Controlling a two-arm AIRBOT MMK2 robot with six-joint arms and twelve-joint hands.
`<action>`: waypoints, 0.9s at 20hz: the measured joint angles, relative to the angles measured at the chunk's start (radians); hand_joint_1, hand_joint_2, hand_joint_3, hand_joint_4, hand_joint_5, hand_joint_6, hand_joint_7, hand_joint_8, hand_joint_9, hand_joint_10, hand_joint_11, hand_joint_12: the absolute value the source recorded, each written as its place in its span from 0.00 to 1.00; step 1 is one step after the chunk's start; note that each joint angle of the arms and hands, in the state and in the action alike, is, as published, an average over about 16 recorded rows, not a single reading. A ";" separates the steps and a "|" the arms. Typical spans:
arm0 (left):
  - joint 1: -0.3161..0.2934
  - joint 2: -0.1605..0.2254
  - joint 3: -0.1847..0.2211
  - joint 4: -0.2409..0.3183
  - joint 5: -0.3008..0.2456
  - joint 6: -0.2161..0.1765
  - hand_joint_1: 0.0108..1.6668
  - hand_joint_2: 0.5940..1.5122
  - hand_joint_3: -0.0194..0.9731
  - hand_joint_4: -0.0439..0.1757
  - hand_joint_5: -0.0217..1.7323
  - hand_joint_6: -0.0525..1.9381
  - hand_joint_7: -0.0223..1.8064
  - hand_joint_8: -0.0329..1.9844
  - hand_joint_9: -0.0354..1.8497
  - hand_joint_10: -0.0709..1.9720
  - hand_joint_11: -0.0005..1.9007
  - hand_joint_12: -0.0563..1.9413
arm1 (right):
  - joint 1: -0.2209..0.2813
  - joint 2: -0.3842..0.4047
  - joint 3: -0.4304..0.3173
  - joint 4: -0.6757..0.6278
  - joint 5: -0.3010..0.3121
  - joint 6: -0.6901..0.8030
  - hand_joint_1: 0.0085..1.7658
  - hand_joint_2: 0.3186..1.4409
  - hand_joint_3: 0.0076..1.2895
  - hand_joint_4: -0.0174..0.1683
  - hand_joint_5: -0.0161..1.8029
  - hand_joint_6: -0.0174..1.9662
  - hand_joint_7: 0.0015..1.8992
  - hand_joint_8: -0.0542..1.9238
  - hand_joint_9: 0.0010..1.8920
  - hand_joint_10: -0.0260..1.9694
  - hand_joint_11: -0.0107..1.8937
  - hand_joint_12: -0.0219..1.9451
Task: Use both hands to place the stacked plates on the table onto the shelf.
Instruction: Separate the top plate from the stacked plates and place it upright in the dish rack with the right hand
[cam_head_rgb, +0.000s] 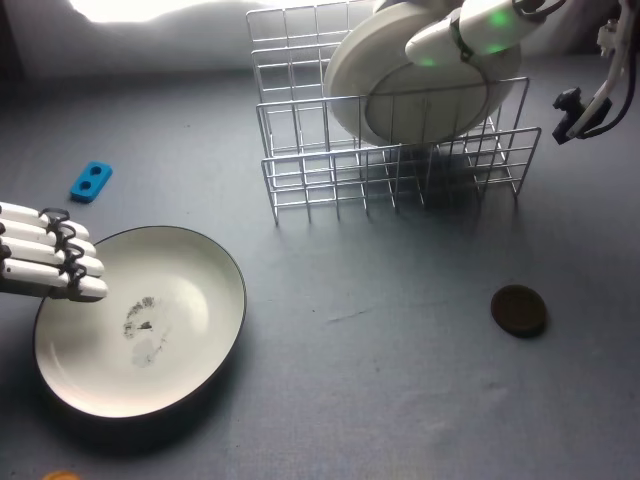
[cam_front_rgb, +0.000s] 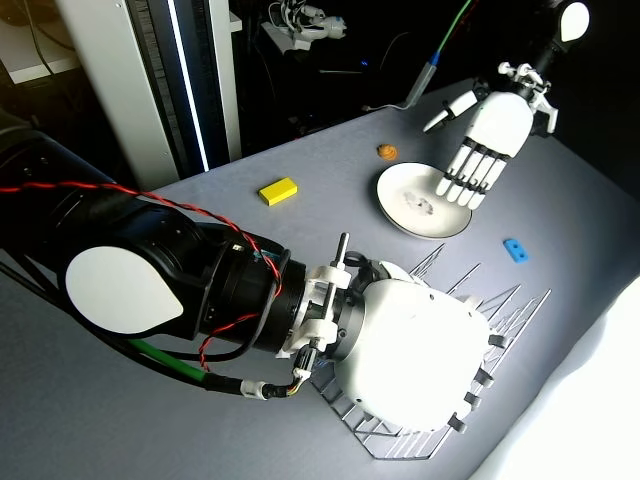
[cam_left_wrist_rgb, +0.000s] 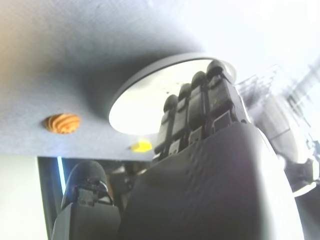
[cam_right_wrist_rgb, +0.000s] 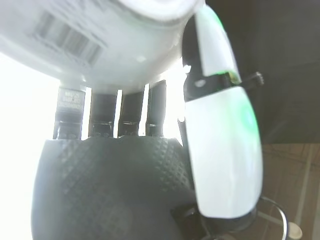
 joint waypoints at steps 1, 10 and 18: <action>-0.001 -0.001 0.004 -0.001 -0.003 0.004 0.00 0.58 0.03 0.18 0.04 0.04 0.03 0.02 0.03 0.04 0.01 0.03 | 0.000 0.000 0.000 0.000 0.002 -0.001 0.66 0.65 0.00 0.05 0.49 0.22 0.54 0.08 0.57 0.03 0.38 0.59; -0.011 -0.001 0.020 0.017 -0.033 0.053 0.00 0.58 0.03 0.19 0.05 0.04 0.04 0.02 0.03 0.04 0.01 0.03 | 0.005 0.001 0.000 0.000 0.027 -0.034 0.62 0.66 0.00 0.05 0.49 0.03 0.51 0.03 0.52 0.02 0.32 0.60; -0.013 -0.001 0.020 0.046 -0.047 0.089 0.00 0.58 0.03 0.20 0.05 0.04 0.04 0.02 0.03 0.04 0.01 0.03 | 0.022 0.009 -0.001 0.001 0.071 -0.095 0.60 0.67 0.00 0.07 0.48 0.02 0.48 0.03 0.49 0.02 0.25 0.60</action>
